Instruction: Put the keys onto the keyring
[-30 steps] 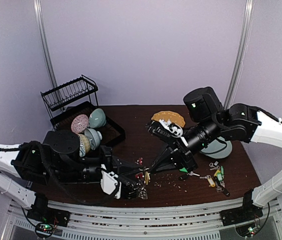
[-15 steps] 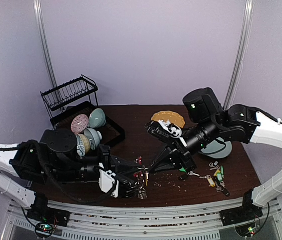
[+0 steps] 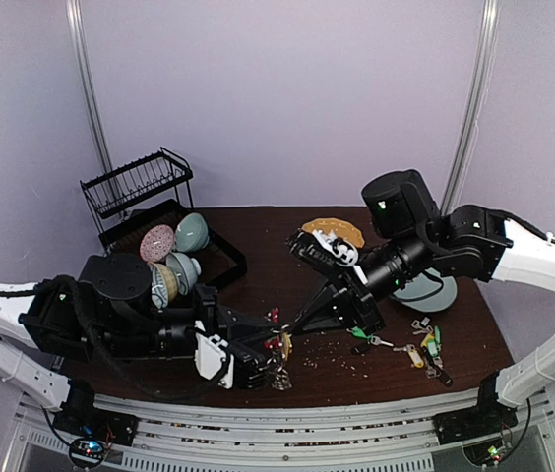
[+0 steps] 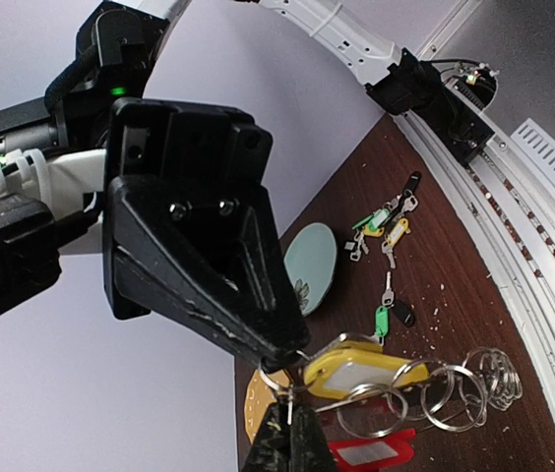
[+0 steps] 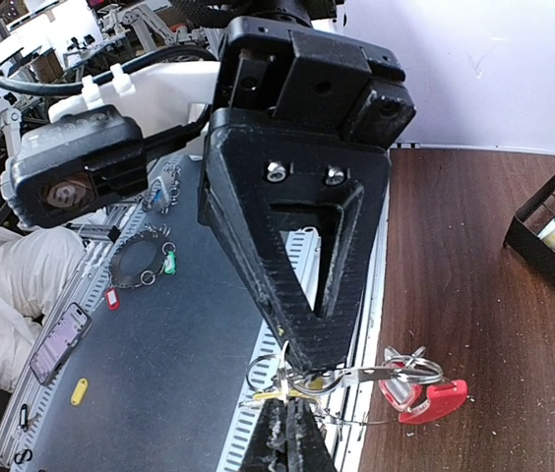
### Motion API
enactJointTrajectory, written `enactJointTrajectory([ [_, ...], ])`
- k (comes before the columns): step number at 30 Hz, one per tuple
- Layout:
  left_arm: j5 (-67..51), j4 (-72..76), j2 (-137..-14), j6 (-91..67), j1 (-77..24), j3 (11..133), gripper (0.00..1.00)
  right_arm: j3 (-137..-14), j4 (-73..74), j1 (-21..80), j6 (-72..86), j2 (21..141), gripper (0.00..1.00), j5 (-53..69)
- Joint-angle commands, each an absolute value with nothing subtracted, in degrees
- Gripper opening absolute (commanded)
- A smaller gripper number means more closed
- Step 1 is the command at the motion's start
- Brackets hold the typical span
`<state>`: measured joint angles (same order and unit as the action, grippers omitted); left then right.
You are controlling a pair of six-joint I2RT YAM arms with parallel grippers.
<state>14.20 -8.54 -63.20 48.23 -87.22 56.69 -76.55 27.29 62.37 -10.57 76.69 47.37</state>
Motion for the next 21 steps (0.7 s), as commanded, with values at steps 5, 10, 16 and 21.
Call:
enactJointTrajectory([
  [5,11.9,-2.4,-60.6,48.7,-88.0,55.5,0.0,-76.2,27.6,61.4,-10.8,77.5,0.0,47.2],
  [10,11.4,-1.8,-61.0,49.3,-88.1,55.4,0.0,-76.5,27.5,61.5,-10.7,77.9,0.0,47.0],
  [16,10.6,-1.5,-60.5,49.4,-88.2,55.1,0.0,-77.3,28.3,61.4,-10.8,78.3,0.0,47.0],
  [21,8.1,-0.3,-59.8,50.0,-88.2,54.3,0.0,-76.9,28.8,60.5,-10.2,79.5,0.0,47.3],
])
